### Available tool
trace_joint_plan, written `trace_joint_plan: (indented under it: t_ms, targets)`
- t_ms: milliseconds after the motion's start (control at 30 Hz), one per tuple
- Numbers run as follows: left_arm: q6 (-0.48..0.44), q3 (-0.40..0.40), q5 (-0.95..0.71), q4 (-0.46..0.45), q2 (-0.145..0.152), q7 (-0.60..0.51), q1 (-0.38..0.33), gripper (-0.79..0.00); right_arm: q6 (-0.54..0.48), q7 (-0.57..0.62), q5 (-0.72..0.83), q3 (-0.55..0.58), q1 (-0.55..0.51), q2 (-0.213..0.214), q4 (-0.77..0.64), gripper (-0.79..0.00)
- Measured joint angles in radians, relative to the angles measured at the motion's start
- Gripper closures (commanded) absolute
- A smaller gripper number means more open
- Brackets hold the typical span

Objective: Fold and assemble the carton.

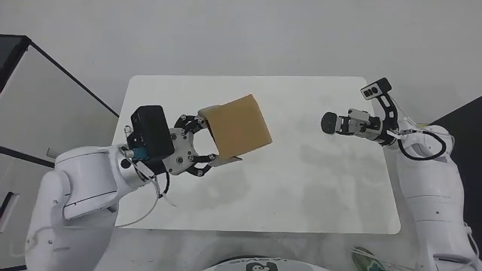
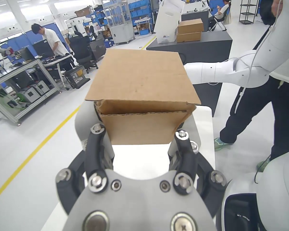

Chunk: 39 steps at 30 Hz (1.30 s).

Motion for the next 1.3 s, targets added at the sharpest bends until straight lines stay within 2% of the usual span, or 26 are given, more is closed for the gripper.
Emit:
trace_joint_plan:
  t_ms: [467, 667, 767, 933, 1300]
  targets:
    - [0.001, 0.002, -0.002, 0.000, 0.000, 0.007, -0.004, 0.000, 0.000, 0.000, 0.000, 0.000, 0.000, 0.000, 0.000, -0.785]
    - [-0.064, 0.018, -0.034, 0.000, 0.007, 0.047, -0.091, 0.000, 0.000, 0.000, 0.000, 0.000, 0.000, 0.000, 0.000, -0.785]
    - [-0.087, 0.036, -0.069, 0.000, 0.013, 0.024, -0.151, 0.000, 0.000, 0.000, 0.000, 0.000, 0.000, 0.000, 0.000, -0.785]
    - [-0.066, 0.071, -0.164, 0.000, 0.023, -0.037, -0.225, 0.000, 0.000, 0.000, 0.000, 0.000, 0.000, 0.000, 0.000, -0.785]
    - [-0.053, 0.075, -0.173, 0.001, 0.023, -0.032, -0.225, 0.000, 0.000, 0.000, 0.000, 0.000, 0.000, 0.000, 0.000, -0.785]
